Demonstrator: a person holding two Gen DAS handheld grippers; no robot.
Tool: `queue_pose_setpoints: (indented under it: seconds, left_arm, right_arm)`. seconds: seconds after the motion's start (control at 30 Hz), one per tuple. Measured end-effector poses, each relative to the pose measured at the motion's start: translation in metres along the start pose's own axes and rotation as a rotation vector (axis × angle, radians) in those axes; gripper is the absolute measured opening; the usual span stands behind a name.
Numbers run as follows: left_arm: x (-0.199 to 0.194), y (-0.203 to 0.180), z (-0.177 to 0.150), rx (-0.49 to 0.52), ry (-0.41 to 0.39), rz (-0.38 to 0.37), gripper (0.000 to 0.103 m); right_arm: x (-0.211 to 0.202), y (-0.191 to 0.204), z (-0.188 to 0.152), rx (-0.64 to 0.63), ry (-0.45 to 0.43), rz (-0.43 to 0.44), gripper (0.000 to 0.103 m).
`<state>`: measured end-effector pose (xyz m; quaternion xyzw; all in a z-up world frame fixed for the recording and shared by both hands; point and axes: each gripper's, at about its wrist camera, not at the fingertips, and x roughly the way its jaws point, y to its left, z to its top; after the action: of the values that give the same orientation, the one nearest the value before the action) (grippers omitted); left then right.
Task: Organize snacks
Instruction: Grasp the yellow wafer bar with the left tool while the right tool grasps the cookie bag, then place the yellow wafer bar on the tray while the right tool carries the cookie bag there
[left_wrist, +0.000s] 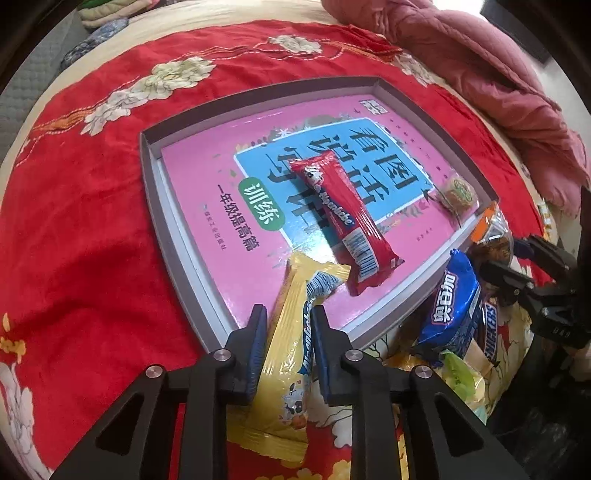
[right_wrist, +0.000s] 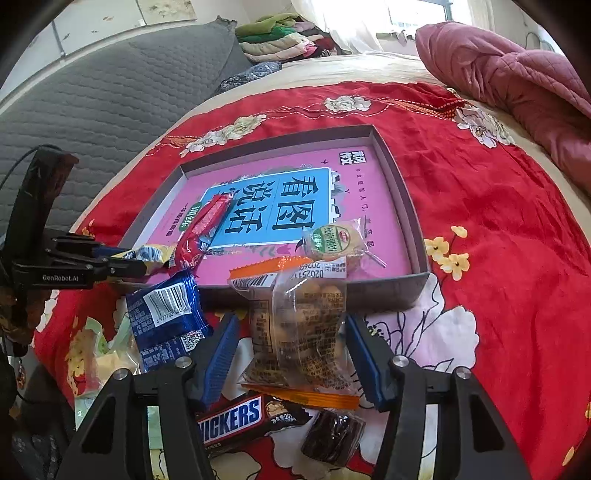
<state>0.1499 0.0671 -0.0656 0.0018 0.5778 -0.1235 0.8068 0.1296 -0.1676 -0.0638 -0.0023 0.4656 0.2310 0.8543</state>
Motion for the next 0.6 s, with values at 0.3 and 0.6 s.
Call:
queue_pose_setpoints:
  seconds: [0.3, 0.6]
  left_arm:
    - [-0.012, 0.011, -0.005, -0.169, -0.082, -0.012, 0.019]
    - [-0.036, 0.011, 0.004, -0.265, -0.189, -0.023, 0.019]
  right_arm:
    - [0.002, -0.001, 0.000, -0.013, -0.010, 0.023, 0.048]
    - [-0.017, -0.002, 0.007, 0.004, -0.086, 0.052, 0.046]
